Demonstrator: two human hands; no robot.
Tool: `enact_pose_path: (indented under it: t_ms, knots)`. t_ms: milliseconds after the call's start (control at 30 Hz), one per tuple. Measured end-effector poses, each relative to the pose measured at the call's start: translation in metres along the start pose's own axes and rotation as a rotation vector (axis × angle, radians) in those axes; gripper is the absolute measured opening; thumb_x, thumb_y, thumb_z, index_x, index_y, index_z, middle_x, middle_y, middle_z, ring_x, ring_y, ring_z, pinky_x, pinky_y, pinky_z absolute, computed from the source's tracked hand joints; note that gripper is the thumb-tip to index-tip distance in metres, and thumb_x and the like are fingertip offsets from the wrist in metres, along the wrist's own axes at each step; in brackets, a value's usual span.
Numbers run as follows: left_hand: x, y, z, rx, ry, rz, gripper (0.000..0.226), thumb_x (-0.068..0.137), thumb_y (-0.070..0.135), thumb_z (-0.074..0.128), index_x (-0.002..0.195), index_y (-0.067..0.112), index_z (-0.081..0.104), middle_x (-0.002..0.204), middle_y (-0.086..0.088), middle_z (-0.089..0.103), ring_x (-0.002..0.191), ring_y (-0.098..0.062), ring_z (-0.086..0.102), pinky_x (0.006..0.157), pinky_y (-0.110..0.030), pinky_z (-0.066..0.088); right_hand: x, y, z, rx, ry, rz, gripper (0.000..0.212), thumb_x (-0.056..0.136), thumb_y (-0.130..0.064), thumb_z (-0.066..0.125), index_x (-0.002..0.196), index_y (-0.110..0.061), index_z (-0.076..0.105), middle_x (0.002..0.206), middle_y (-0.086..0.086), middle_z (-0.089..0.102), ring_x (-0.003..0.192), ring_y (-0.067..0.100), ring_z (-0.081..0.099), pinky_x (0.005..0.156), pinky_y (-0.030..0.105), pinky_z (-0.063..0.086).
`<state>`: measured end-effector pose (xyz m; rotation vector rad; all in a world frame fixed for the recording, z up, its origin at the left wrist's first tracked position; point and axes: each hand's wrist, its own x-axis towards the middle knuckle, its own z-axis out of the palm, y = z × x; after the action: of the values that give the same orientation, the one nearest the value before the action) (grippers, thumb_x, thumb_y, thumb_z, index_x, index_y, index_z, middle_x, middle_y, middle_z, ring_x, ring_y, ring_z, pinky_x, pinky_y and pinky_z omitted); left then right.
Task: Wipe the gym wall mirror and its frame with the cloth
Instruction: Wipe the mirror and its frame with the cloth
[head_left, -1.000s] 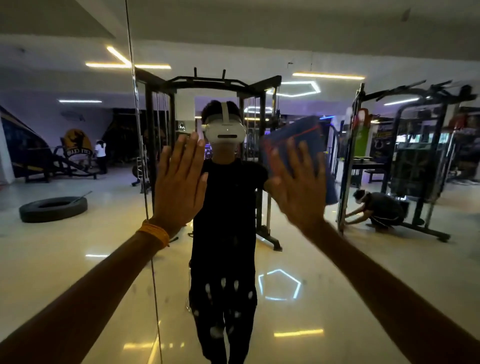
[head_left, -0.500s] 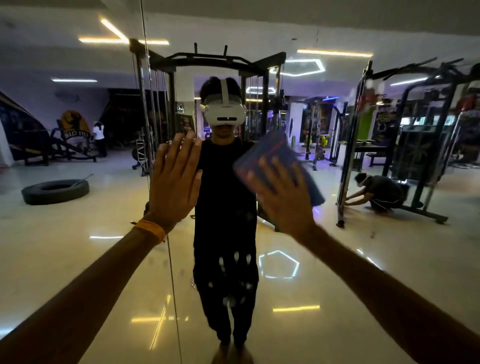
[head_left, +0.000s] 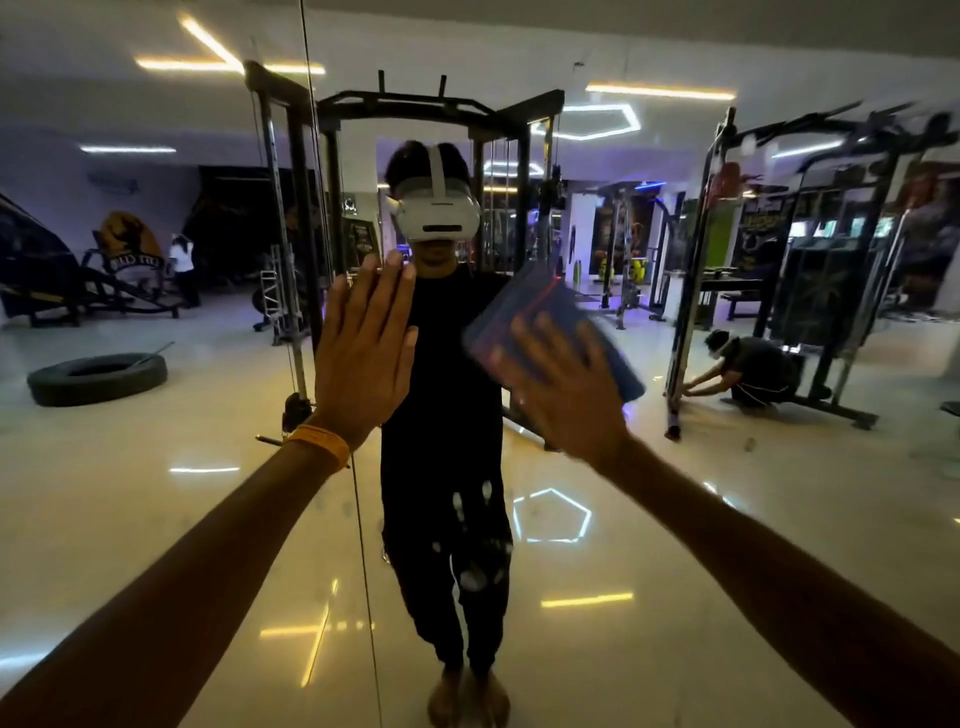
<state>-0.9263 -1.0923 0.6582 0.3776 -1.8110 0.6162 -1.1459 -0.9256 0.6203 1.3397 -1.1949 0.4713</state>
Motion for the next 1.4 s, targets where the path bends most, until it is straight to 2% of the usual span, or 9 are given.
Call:
enact_pose_path:
  t_ms: [167,400,533,633,900,1000,1133,1300,1400]
  knots:
    - [0.001,-0.002,-0.002,0.000,0.000,0.013,0.060,0.109,0.031,0.028,0.162,0.003,0.023,0.171,-0.017,0.018,0.159,-0.036,0.015,0.128,-0.058,0.013,-0.045,0.005,-0.006,-0.045,-0.128,-0.254,0.048,0.108,-0.036,0.051,0.155,-0.030,0.045,0.164,0.003,0.037,0.152,0.024,0.034,0.127,0.050,0.017]
    - [0.030,0.008,-0.008,-0.128,0.091,-0.039,0.060,0.108,0.026,0.034,0.162,0.002,0.020,0.170,-0.019,0.016,0.159,-0.034,0.009,0.128,-0.060,0.009,0.039,0.060,-0.028,-0.076,0.031,0.254,0.055,0.112,-0.046,0.024,0.156,-0.020,0.044,0.163,0.015,0.037,0.153,0.036,0.031,0.123,0.062,0.019]
    - [0.063,0.013,-0.014,-0.079,0.092,-0.053,0.062,0.107,0.025,0.036,0.163,0.001,0.019,0.171,-0.020,0.014,0.159,-0.037,0.010,0.130,-0.050,-0.001,-0.033,0.004,-0.011,0.003,-0.182,-0.072,0.048,0.113,-0.041,0.026,0.158,-0.027,0.037,0.166,0.006,0.030,0.156,0.029,0.022,0.127,0.054,0.009]
    - [0.081,0.018,-0.014,-0.075,0.088,-0.039,0.063,0.108,0.027,0.036,0.163,0.003,0.018,0.172,-0.018,0.013,0.160,-0.035,0.008,0.130,-0.049,-0.001,-0.017,0.045,-0.019,-0.033,-0.186,-0.187,0.048,0.112,-0.040,0.032,0.158,-0.028,0.040,0.167,0.004,0.029,0.156,0.026,0.022,0.128,0.052,0.010]
    - [0.150,0.037,-0.014,-0.018,0.117,-0.050,0.066,0.107,0.027,0.037,0.165,0.005,0.012,0.173,-0.017,0.007,0.160,-0.035,0.003,0.130,-0.051,-0.001,0.100,0.168,-0.051,-0.098,0.079,0.384,0.055,0.111,-0.046,0.023,0.163,-0.026,0.021,0.169,0.011,0.024,0.157,0.031,0.020,0.126,0.058,0.013]
    - [0.163,0.049,-0.009,-0.010,0.099,-0.074,0.066,0.108,0.028,0.038,0.165,0.005,0.012,0.173,-0.016,0.006,0.160,-0.034,0.001,0.130,-0.052,-0.001,0.063,0.133,-0.033,-0.090,0.016,0.133,0.054,0.110,-0.039,0.034,0.162,-0.026,0.028,0.168,0.011,0.027,0.157,0.032,0.020,0.128,0.056,0.005]
    - [0.162,0.064,0.004,0.003,0.059,-0.062,0.067,0.108,0.034,0.035,0.165,0.008,0.011,0.173,-0.014,0.006,0.160,-0.032,0.001,0.129,-0.057,0.005,0.050,0.169,-0.048,-0.075,-0.096,-0.174,0.055,0.109,-0.045,0.032,0.160,-0.024,0.037,0.167,0.010,0.031,0.156,0.031,0.023,0.125,0.057,0.018]
    - [0.162,0.070,0.011,0.052,0.058,-0.090,0.068,0.106,0.036,0.029,0.165,0.006,0.011,0.173,-0.017,0.005,0.160,-0.036,0.004,0.128,-0.059,0.006,0.094,0.230,-0.070,-0.061,0.072,0.403,0.056,0.110,-0.048,0.022,0.162,-0.025,0.026,0.169,0.011,0.026,0.157,0.031,0.020,0.125,0.059,0.016]
    - [0.164,0.077,0.012,0.049,0.068,-0.115,0.069,0.105,0.037,0.028,0.164,0.004,0.013,0.173,-0.017,0.006,0.160,-0.036,0.005,0.128,-0.059,0.005,0.075,0.178,-0.047,-0.028,0.072,0.345,0.055,0.111,-0.044,0.022,0.162,-0.024,0.026,0.170,0.009,0.022,0.159,0.028,0.013,0.128,0.052,0.005]
